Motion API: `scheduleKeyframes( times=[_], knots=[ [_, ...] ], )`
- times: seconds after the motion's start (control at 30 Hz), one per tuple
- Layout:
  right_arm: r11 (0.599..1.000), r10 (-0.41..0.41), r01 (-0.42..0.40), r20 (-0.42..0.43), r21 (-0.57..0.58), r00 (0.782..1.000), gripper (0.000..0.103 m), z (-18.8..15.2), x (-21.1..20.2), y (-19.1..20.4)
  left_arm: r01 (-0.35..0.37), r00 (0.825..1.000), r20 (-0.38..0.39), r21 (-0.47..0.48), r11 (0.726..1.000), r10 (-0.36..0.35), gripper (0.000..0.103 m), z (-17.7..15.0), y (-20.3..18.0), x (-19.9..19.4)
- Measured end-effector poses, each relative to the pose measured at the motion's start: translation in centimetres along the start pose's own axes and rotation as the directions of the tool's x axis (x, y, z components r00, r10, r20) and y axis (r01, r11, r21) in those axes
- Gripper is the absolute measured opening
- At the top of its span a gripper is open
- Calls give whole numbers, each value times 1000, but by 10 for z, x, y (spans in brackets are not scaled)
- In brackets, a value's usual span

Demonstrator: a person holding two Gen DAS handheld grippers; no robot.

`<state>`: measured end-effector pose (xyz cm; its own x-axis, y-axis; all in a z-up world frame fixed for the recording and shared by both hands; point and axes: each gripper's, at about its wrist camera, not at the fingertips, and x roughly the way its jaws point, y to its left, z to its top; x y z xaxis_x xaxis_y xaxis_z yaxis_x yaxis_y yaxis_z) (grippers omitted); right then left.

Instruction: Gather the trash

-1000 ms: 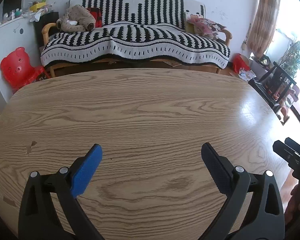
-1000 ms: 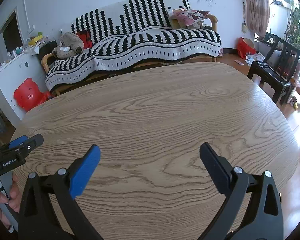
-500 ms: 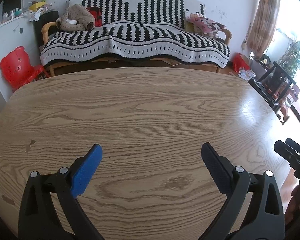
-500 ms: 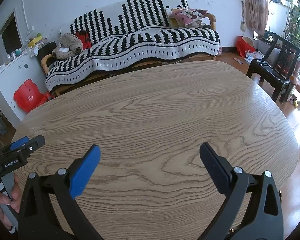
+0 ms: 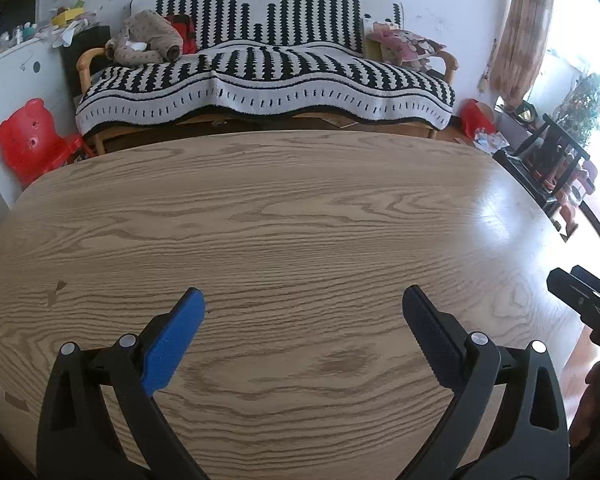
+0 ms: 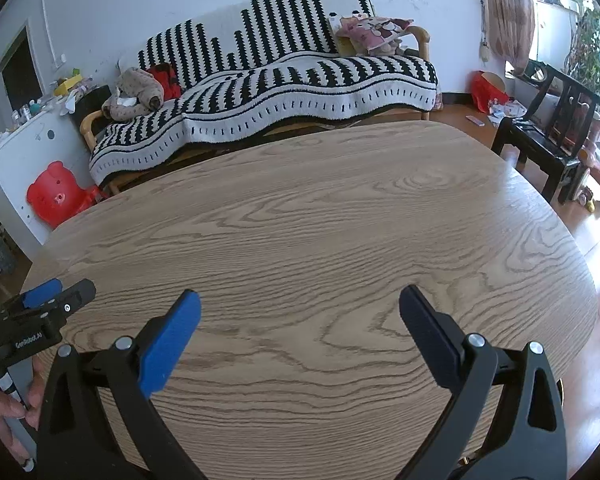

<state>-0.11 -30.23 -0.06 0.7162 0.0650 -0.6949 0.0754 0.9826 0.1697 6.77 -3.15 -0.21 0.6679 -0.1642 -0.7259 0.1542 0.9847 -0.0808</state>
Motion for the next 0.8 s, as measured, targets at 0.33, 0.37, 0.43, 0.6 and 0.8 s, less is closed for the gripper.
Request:
scheduleKeyframes(
  times=[0.33, 0.37, 0.43, 0.6, 0.8],
  knots=[
    [1000, -9, 9, -13, 3, 1000, 96, -1, 3, 2, 5, 1000, -8, 6, 1000, -5, 96, 0, -4, -2],
    [1000, -11, 11, -13, 2, 1000, 96, -1, 4, 1, 7, 1000, -9, 8, 1000, -7, 96, 0, -5, -2],
    [1000, -14, 14, -13, -3, 1000, 96, -1, 4, 2, 10, 1000, -8, 7, 1000, -9, 96, 0, -6, -4],
    [1000, -14, 14, -13, -1, 1000, 96, -1, 4, 1, 10, 1000, -5, 3, 1000, -9, 96, 1, -5, -5],
    [1000, -17, 17, -9, 4, 1000, 96, 0, 4, 3, 6, 1000, -4, -3, 1000, -6, 96, 2, -5, -5]
  ],
)
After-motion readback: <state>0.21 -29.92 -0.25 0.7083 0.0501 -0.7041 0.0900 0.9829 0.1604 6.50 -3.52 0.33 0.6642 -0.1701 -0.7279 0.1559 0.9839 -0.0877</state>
